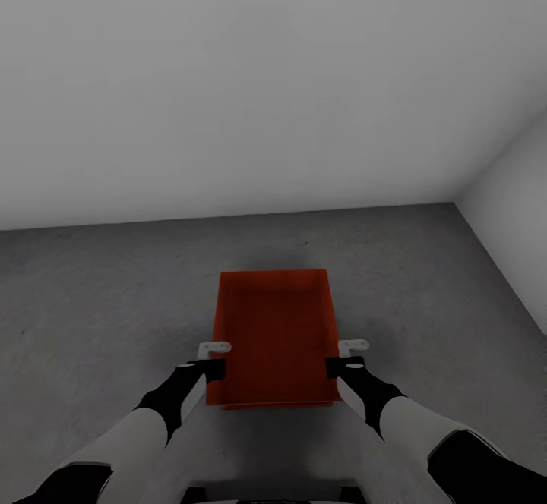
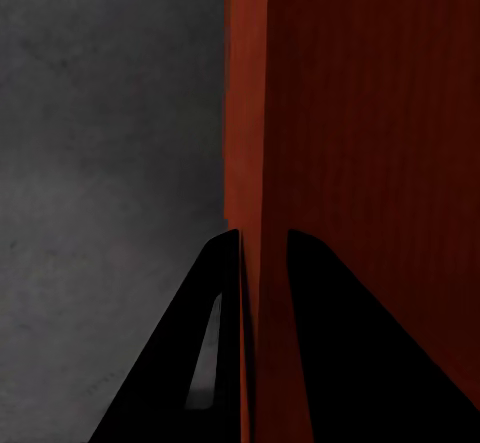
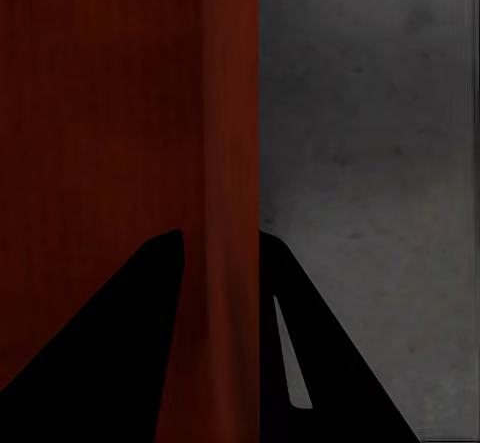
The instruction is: Move the two storage containers from the living room to the garage. In the garage, place one container on the floor and stack the other container on top of it (either order is fine).
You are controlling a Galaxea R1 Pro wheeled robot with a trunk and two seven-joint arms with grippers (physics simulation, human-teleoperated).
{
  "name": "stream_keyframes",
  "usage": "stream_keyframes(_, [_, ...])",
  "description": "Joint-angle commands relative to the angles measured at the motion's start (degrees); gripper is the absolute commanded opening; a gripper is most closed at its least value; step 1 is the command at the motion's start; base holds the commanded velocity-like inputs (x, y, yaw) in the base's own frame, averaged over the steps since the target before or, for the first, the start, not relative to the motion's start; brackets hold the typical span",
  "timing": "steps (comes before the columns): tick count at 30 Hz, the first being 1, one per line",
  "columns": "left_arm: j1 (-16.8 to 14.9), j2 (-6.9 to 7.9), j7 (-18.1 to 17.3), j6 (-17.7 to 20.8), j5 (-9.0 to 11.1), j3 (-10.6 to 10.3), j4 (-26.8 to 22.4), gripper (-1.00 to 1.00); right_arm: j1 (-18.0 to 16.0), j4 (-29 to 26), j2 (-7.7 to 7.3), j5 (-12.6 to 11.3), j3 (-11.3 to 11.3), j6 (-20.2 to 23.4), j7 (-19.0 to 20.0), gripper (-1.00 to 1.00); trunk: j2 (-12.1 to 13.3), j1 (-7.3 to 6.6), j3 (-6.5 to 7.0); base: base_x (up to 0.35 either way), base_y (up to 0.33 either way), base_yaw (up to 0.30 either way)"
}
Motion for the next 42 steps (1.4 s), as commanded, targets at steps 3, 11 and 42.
stream_keyframes(3, [0.00, -0.38, -0.01, 0.27, 0.91, -0.82, -0.35, -1.00, -0.01, 0.07, 0.65, -2.18, 1.77, 0.48, 0.37, -1.00, -0.02, 0.00, -0.03, 0.000, 0.000, -0.186])
stream_keyframes(11, [0.00, -0.38, -0.03, 0.28, 0.91, -0.77, -0.35, -1.00, 0.00, 0.06, 0.65, -2.21, 1.77, 0.49, 0.37, -1.00, -0.02, 0.00, -0.03, 0.000, 0.000, -0.032])
stream_keyframes(42, [0.00, -0.29, -0.04, 0.26, 1.00, -0.76, -0.35, -1.00, 0.00, 0.05, 0.65, -2.16, 1.77, 0.48, 0.37, -1.00, -0.02, 0.00, -0.03, 0.035, 0.036, 0.000])
